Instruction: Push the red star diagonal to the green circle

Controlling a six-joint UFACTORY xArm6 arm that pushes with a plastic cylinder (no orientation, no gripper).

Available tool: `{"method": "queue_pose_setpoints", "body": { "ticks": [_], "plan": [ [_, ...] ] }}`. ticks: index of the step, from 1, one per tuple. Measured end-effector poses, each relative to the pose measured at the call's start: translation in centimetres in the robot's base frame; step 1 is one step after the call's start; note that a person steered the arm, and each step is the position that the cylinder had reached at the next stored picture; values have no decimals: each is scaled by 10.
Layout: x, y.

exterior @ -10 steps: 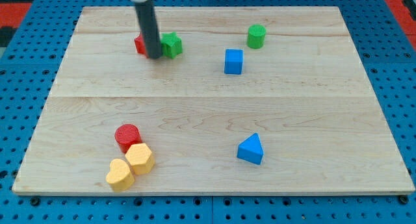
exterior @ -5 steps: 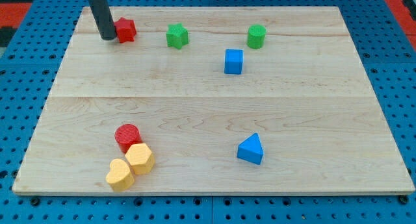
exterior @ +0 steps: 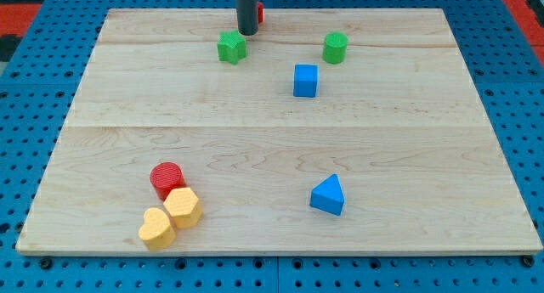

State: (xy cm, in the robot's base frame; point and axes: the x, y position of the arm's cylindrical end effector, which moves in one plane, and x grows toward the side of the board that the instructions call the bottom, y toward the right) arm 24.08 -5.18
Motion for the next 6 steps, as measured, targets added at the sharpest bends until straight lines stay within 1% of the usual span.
{"method": "queue_pose_setpoints", "body": {
  "ticks": [1, 2, 3, 4, 5, 6],
  "plan": [
    [-18, -78],
    [-49, -95],
    [-48, -65],
    [-47, 27],
    [-31, 57],
    [9, 98]
  ]
}}
